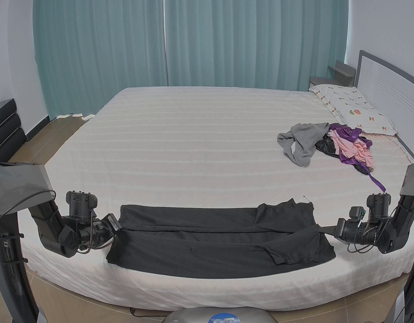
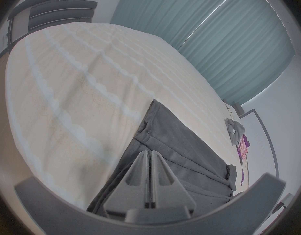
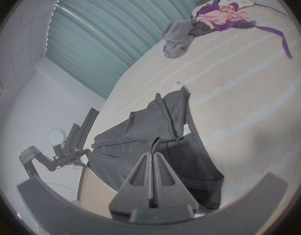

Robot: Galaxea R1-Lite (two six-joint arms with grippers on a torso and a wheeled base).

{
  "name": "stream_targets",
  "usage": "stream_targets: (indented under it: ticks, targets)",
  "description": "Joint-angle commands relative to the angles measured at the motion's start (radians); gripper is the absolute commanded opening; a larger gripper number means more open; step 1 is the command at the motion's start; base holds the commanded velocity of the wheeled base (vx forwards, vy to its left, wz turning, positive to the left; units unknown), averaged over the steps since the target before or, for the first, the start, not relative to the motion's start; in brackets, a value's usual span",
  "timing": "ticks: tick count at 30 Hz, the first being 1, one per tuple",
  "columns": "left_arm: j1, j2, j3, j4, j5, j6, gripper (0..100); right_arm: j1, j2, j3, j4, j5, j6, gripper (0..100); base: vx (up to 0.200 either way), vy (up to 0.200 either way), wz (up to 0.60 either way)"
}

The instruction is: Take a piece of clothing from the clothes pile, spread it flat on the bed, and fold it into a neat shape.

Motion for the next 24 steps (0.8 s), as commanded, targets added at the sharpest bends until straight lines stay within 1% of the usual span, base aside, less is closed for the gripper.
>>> stream_targets:
  ticks: [1,12,19,24]
  targets:
    - [0.002,-0.057,0.018,-0.002,-0.001,-0.001,0,-0.029,-0.082,0.030,0.000,0.014,0.001,0,0.000,0.000,0.00]
    - [0.014,-0.037,0.014,-0.002,-0.001,0.002,0,-0.041,-0.080,0.029,0.000,0.016,0.007,0,0.000,0.000,0.00]
    - [0.009,0.036,-0.028,-0.003,0.001,0.004,0,-0.032,-0.026,-0.021,0.000,0.014,0.042,0,0.000,0.000,0.00]
    - [0.011,0.068,-0.057,-0.003,0.001,0.004,0,-0.023,0.024,-0.045,0.000,0.008,0.041,0,0.000,0.000,0.00]
